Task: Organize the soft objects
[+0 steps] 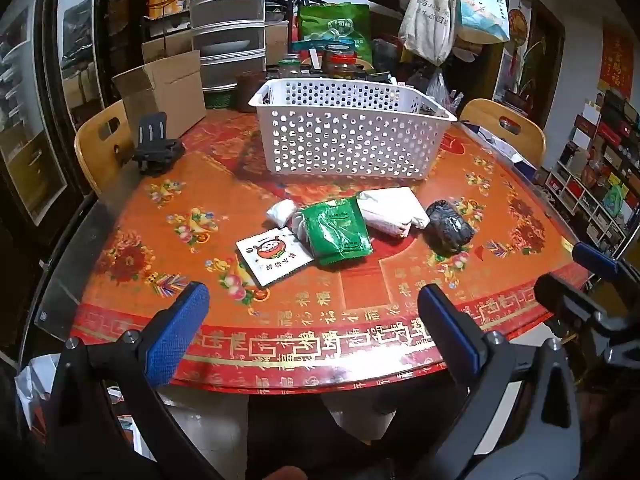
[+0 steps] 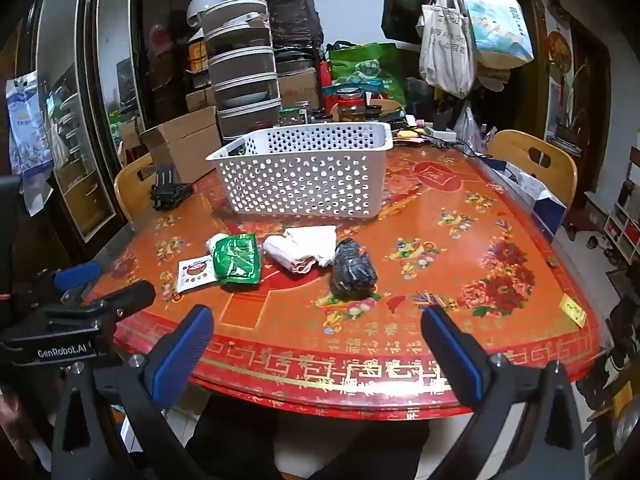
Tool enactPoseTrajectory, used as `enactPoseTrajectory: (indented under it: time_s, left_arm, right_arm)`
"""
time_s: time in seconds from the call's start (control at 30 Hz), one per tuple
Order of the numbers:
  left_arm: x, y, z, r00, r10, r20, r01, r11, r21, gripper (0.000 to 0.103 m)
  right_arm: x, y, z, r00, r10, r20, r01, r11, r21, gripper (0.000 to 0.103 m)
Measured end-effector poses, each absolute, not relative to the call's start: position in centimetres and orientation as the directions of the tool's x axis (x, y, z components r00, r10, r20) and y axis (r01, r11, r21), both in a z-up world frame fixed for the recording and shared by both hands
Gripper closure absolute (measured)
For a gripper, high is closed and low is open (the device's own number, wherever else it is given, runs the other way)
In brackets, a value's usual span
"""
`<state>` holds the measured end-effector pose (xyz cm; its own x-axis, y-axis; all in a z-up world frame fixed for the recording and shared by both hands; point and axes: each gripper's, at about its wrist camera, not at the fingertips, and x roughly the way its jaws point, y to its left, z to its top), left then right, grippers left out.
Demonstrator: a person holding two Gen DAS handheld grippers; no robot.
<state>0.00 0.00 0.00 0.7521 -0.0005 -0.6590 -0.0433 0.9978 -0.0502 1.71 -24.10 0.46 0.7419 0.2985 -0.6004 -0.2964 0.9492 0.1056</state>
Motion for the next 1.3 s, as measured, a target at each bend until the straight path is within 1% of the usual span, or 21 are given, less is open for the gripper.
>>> enactPoseTrajectory:
  time_s: [0.1, 0.27, 0.43, 1.3]
  left_arm:
    - [0.01, 0.05, -0.03, 0.749, -0.009, -0.662, -0.043, 0.997, -0.062, 0.0]
    - [0.15, 0.12, -0.03, 0.748, -0.002, -0.664, -0.044, 0.998, -0.053, 0.0]
    - [0.15, -0.25, 0.19, 0.753, -0.004, -0.658, -0.038, 0.998, -0.05, 0.0]
    - [-0.03, -0.31, 0.36, 0.753, -0.015, -0.658, -0.028, 0.998, -0.055, 0.0]
  right_arm:
    - [1.78, -24.09, 0.53, 0.741, 0.285, -0.608, -0.295, 0.952, 0.086, 0.0]
    - [1.29, -23.96, 0.52, 0.746, 0.281, -0.604, -0.278, 0.955, 0.101, 0.0]
    - [1.89, -24.31, 0.44, 0.729, 0.298, -0.616, -0.298, 0.949, 0.107, 0.0]
    - [1.83, -24.07, 0.15, 0.725, 0.304, -0.618, -0.301, 0.947, 0.112, 0.0]
